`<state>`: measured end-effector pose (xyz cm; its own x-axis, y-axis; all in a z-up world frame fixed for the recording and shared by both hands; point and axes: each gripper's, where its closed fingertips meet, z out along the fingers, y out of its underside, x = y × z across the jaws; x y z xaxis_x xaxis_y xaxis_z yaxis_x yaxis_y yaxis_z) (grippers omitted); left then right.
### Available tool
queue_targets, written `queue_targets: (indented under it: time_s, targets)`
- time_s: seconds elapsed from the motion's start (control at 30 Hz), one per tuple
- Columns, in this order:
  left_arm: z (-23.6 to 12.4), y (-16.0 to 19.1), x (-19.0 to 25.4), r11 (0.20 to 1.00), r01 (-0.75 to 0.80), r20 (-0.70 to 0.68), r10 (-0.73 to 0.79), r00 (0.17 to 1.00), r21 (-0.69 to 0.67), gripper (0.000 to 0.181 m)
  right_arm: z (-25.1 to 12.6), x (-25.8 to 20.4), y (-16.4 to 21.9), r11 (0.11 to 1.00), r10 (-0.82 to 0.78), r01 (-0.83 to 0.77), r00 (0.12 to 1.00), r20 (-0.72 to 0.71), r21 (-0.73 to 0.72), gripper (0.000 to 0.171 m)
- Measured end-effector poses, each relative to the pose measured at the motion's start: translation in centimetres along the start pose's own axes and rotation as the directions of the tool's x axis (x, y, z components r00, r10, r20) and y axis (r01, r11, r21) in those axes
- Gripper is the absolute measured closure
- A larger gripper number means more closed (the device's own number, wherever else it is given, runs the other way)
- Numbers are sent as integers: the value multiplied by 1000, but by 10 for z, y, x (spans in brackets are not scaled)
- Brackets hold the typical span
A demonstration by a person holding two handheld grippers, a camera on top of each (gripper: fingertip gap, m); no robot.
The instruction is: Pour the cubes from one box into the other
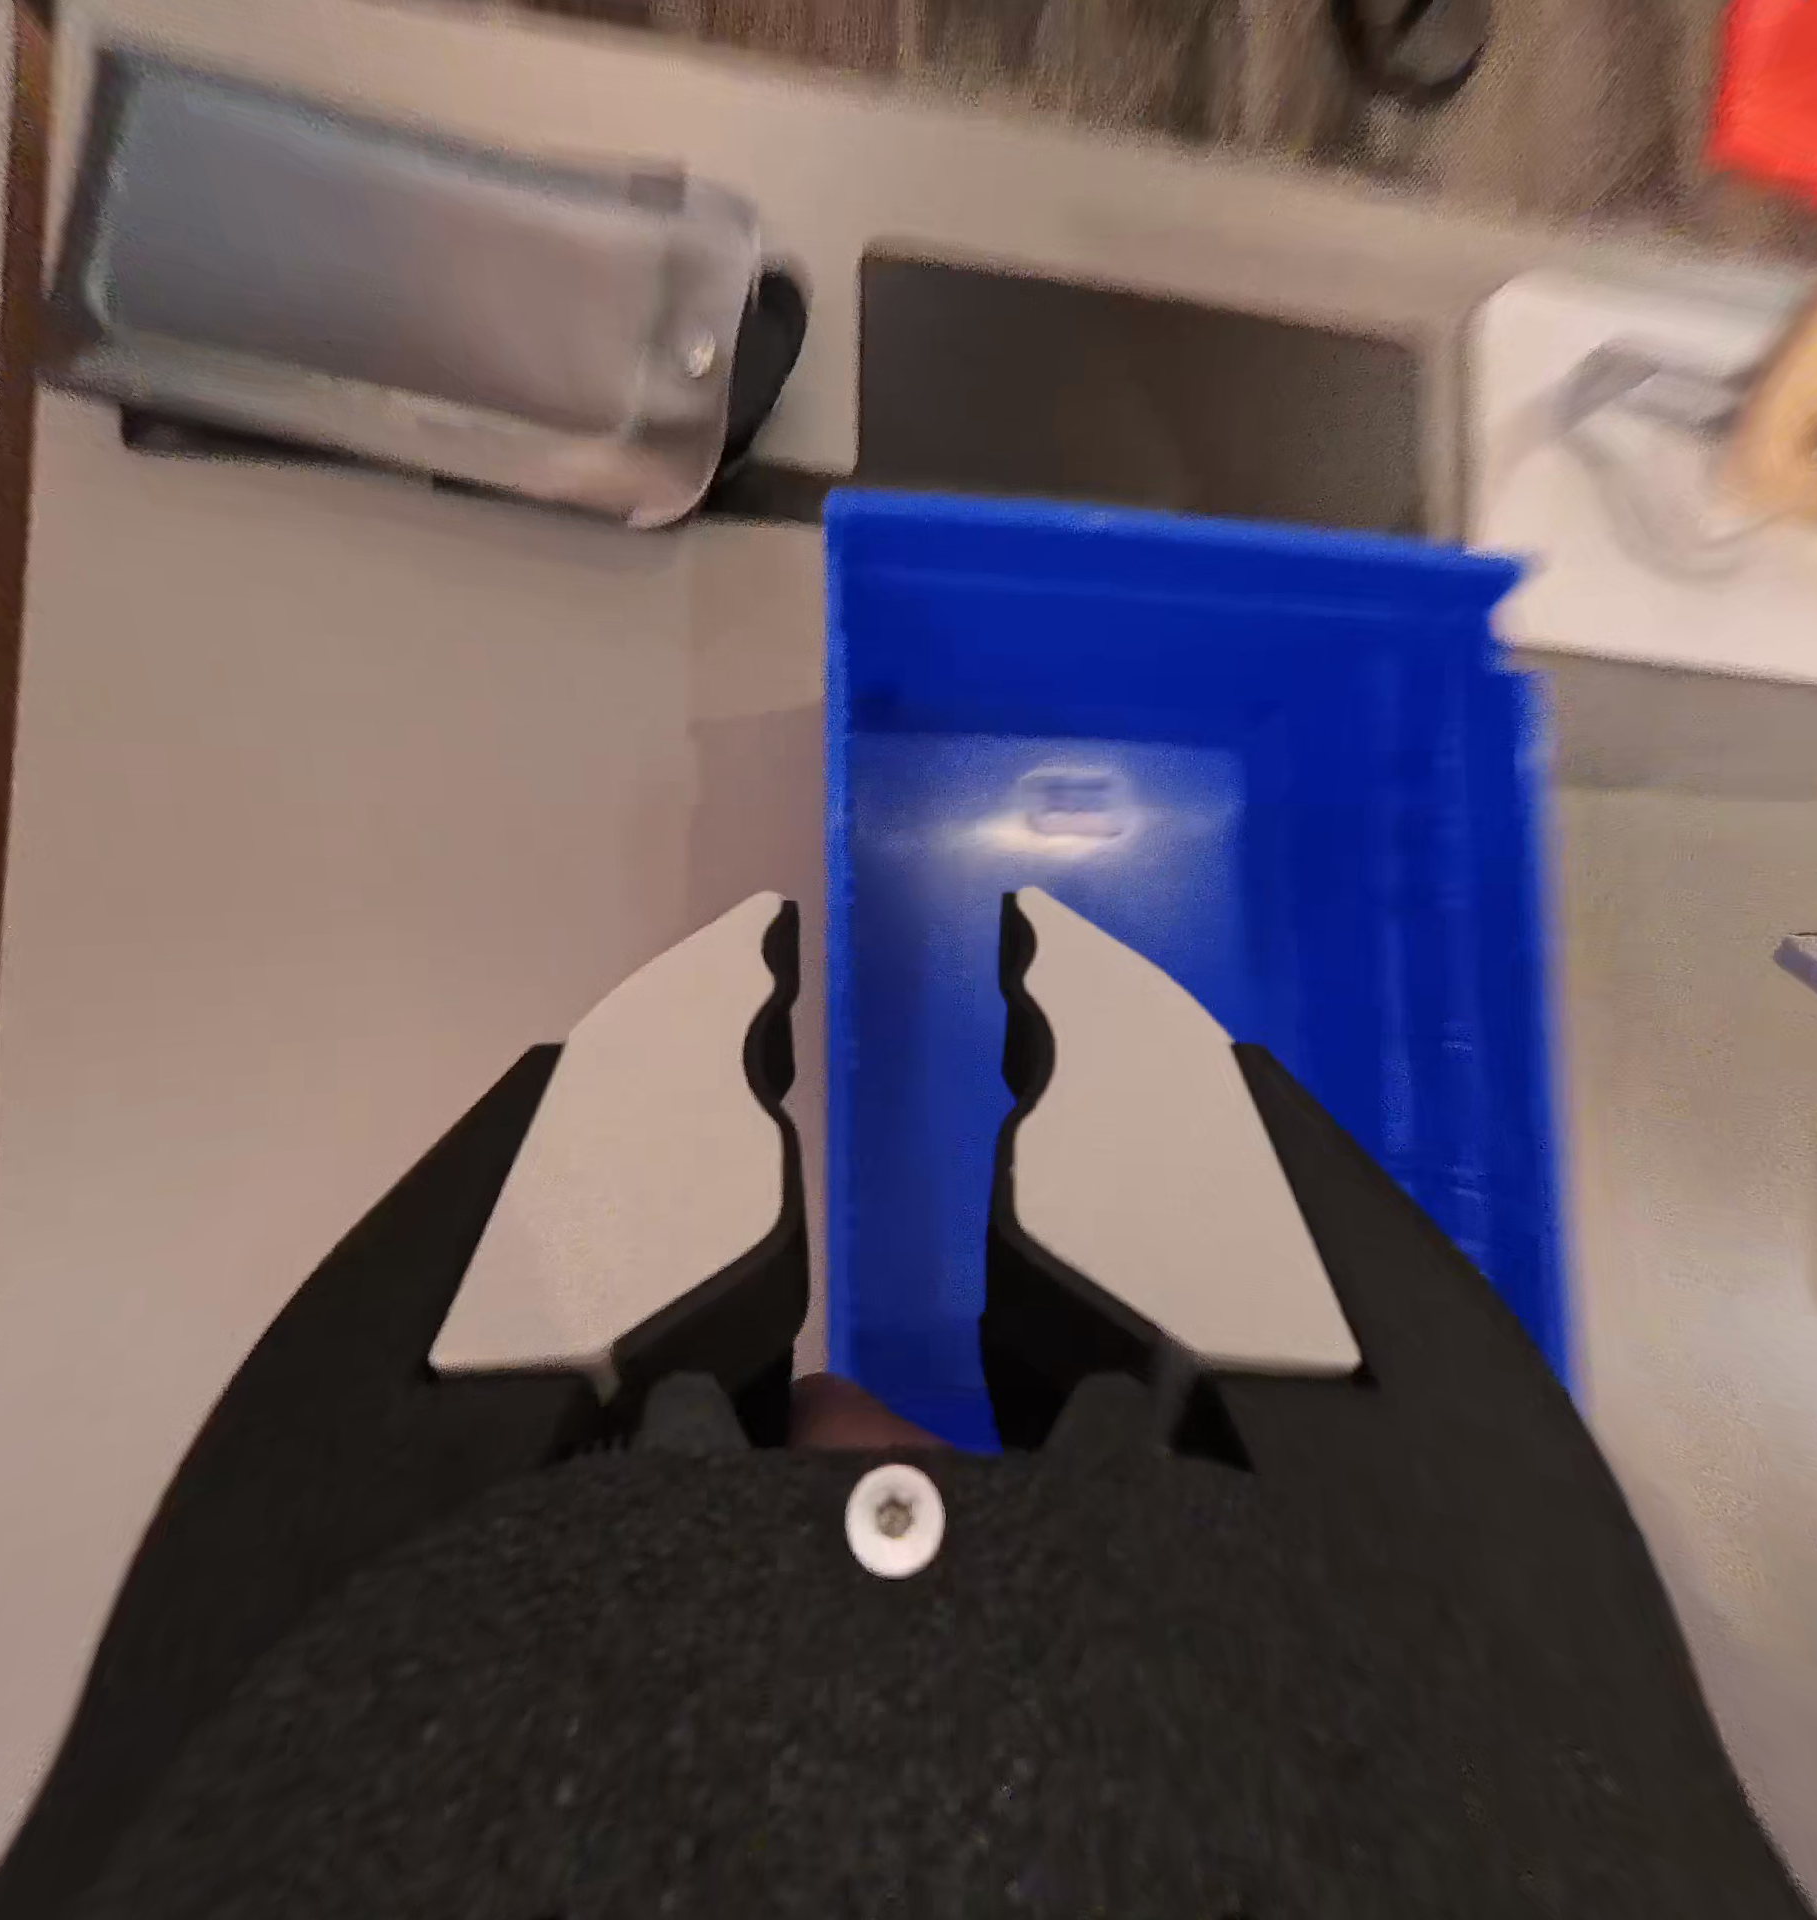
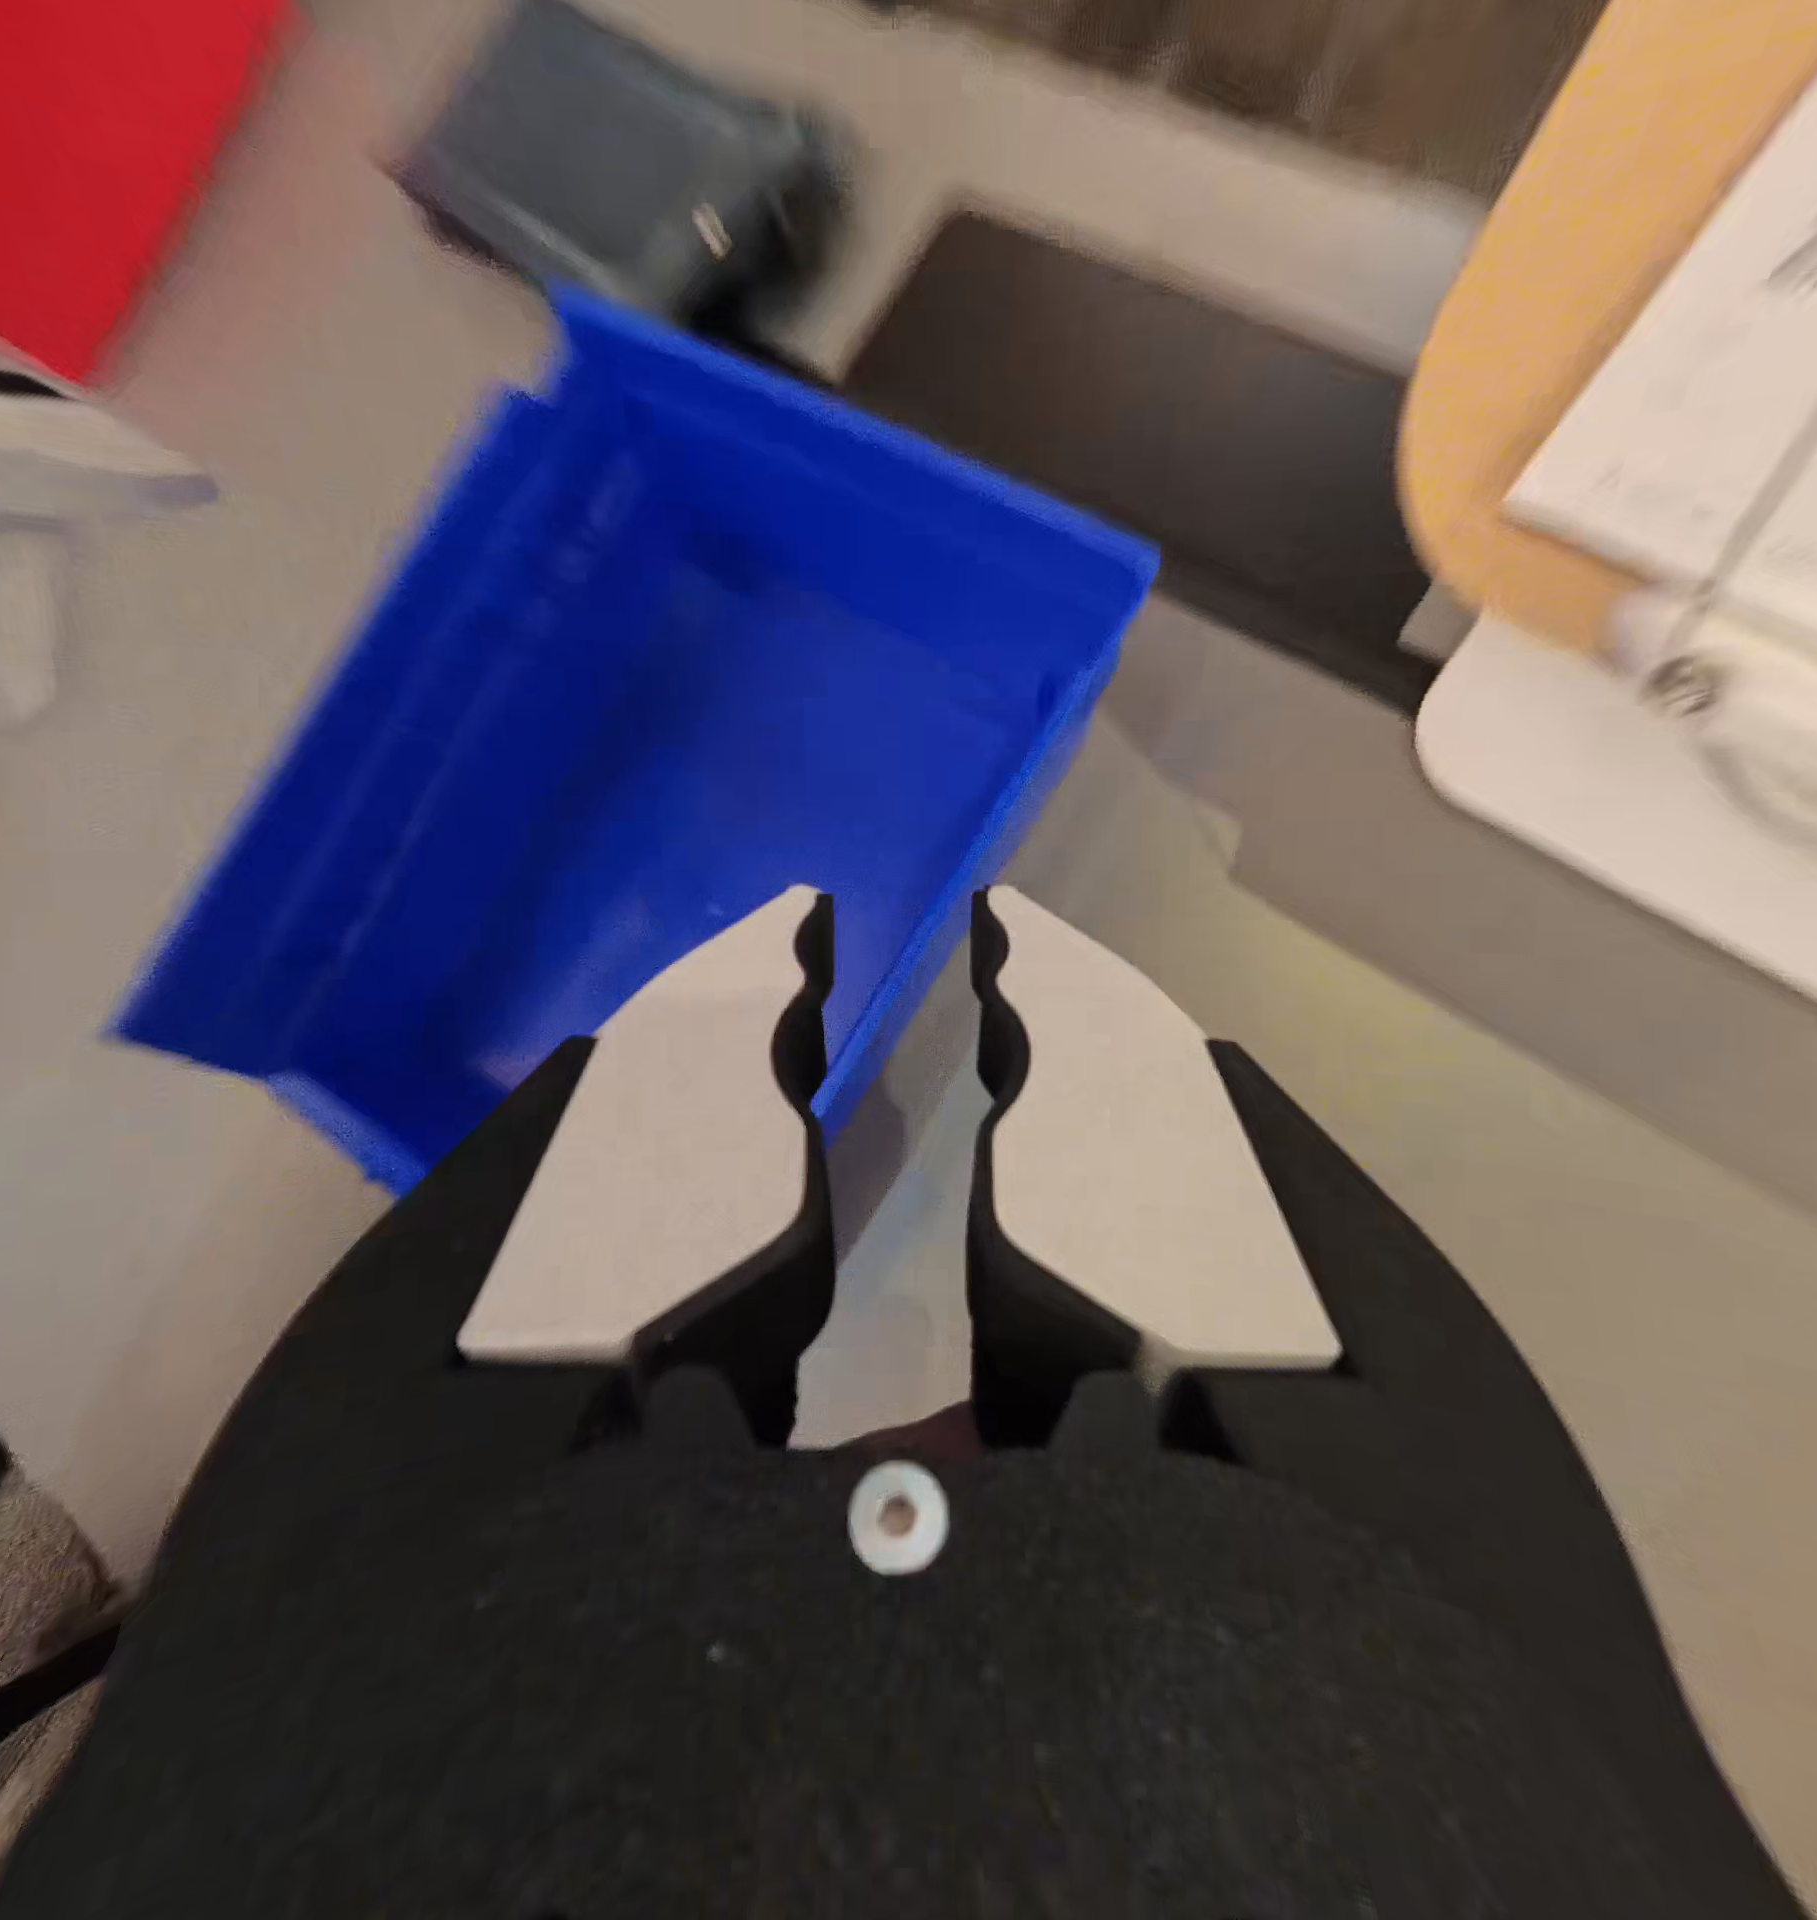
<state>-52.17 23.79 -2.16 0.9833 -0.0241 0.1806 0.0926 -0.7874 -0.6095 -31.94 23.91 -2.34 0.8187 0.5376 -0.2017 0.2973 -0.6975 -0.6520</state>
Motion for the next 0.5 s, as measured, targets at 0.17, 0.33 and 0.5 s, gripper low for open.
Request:
queue_targets:
  time_s: [0.17,0.33,0.5]
  targets:
    - [-127,2,63,952,17,-132,25,991,306,145,-156,-2,10,907,-216,144,966,144,395,146]
    - [-192,120,121,892,17,-220,93,971,451,145,-271,77,139,789,-273,242,962,-31,565,142]
    - [-130,262,129,866,29,-111,31,993,498,143,-330,204,300,790,69,117,958,-277,602,135]
